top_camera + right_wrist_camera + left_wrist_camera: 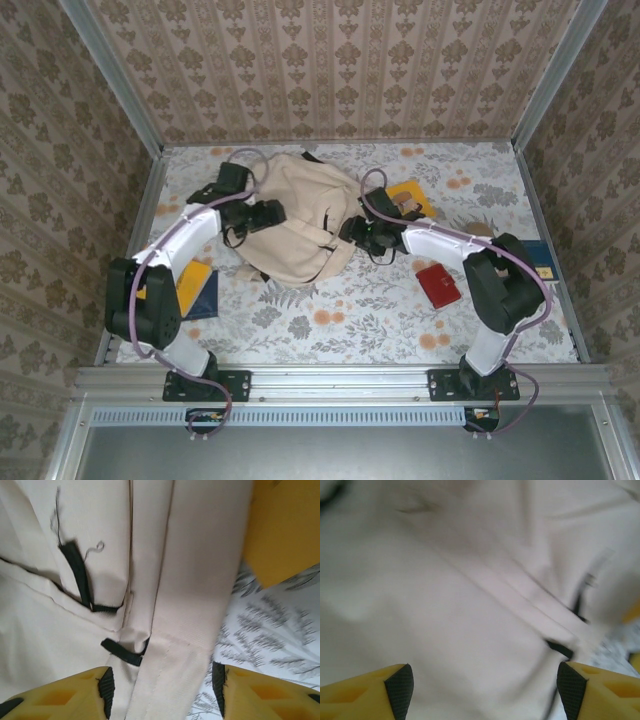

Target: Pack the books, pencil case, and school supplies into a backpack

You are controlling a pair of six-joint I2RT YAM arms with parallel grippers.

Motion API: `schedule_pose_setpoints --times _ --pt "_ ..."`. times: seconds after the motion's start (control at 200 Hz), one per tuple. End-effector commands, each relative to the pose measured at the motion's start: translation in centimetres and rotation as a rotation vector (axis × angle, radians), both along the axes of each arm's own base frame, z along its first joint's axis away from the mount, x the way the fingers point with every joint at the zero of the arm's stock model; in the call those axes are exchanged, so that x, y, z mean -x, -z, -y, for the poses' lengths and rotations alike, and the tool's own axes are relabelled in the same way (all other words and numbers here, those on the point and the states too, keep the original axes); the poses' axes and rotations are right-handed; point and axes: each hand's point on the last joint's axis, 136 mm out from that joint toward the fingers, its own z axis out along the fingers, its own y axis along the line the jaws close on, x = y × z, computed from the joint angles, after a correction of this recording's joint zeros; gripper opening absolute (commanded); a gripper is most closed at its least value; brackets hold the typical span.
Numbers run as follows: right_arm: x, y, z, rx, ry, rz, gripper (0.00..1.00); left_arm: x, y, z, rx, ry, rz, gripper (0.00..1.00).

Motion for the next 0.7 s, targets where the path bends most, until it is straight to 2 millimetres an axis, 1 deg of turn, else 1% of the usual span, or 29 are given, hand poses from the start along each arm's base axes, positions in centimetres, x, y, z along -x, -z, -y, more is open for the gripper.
schedule_pose_setpoints --times 0.0,0.06,0.155,0.23,0.275,0.38,0.47,0.52,0.595,0.615,0.635,0.695 --pt "0.4 0.7 -2.2 -0.047 -0.025 -0.048 0.56 0.5 3.1 -2.0 -0.059 0.019 -0.096 0.76" --pt "0.5 1.2 -2.9 -0.056 -0.035 -0.062 0.55 0.4 4.3 -2.5 -0.065 0.003 -0.128 0.73" --pt "0.5 2.1 -3.5 -0.067 -0.043 -0.083 0.52 0.5 5.8 -2.0 -0.049 0.017 -0.156 0.70" --pt "0.3 2.7 -3.8 -0.066 -0.055 -0.094 0.48 1.1 7.0 -1.5 -0.036 0.030 -0.190 0.67" --pt "0.1 3.1 -3.9 -0.060 -0.059 -0.101 0.45 1.8 7.8 -1.4 -0.050 0.036 -0.218 0.62" --pt "-0.3 4.0 -3.9 -0.044 -0.064 -0.113 0.39 4.3 9.5 -1.2 -0.083 0.056 -0.282 0.57" --pt "-0.7 4.7 -3.5 -0.015 -0.064 -0.119 0.39 7.1 10.6 -0.3 -0.098 0.085 -0.325 0.54" --pt "-1.0 4.9 -3.0 0.005 -0.062 -0.121 0.39 9.0 11.1 0.4 -0.114 0.110 -0.352 0.54" --pt "-1.4 4.9 -2.3 0.030 -0.062 -0.123 0.39 11.7 11.6 1.6 -0.129 0.138 -0.384 0.54" --pt "-1.4 4.9 -2.0 0.036 -0.063 -0.123 0.39 12.2 11.7 1.6 -0.129 0.130 -0.394 0.54" --pt "-1.5 4.8 -1.8 0.041 -0.062 -0.124 0.39 13.2 11.8 2.3 -0.134 0.154 -0.397 0.54" --pt "-1.5 4.5 -1.0 0.058 -0.060 -0.123 0.40 14.5 11.5 3.3 -0.142 0.173 -0.394 0.54"
